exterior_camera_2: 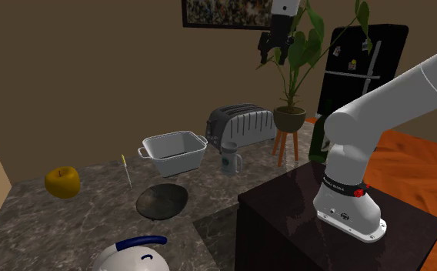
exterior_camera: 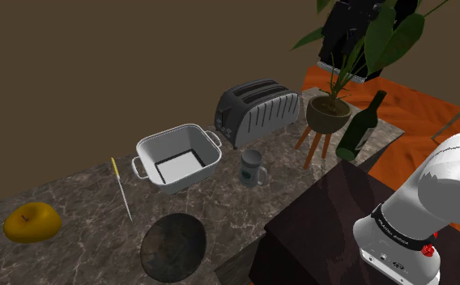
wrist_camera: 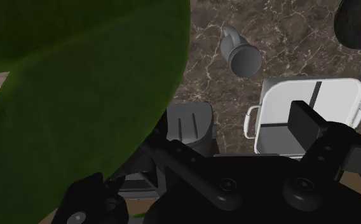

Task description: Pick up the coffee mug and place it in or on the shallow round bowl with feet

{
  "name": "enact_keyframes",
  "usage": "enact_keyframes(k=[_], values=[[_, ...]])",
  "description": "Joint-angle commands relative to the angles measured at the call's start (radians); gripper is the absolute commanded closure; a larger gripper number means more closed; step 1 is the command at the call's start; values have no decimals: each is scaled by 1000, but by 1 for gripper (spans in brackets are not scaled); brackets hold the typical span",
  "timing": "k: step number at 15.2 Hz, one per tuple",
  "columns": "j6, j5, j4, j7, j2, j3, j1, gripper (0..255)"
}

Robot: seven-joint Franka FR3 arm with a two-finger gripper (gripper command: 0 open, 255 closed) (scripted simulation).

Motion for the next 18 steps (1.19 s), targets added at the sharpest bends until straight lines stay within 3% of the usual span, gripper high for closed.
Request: enact_keyframes(k=[1, 10, 18], values=[[0, 0, 0, 0, 0, 0, 0, 0], [254, 39, -203, 61, 96, 88, 21, 0], [502, 67, -309, 119, 279, 171, 40, 0]])
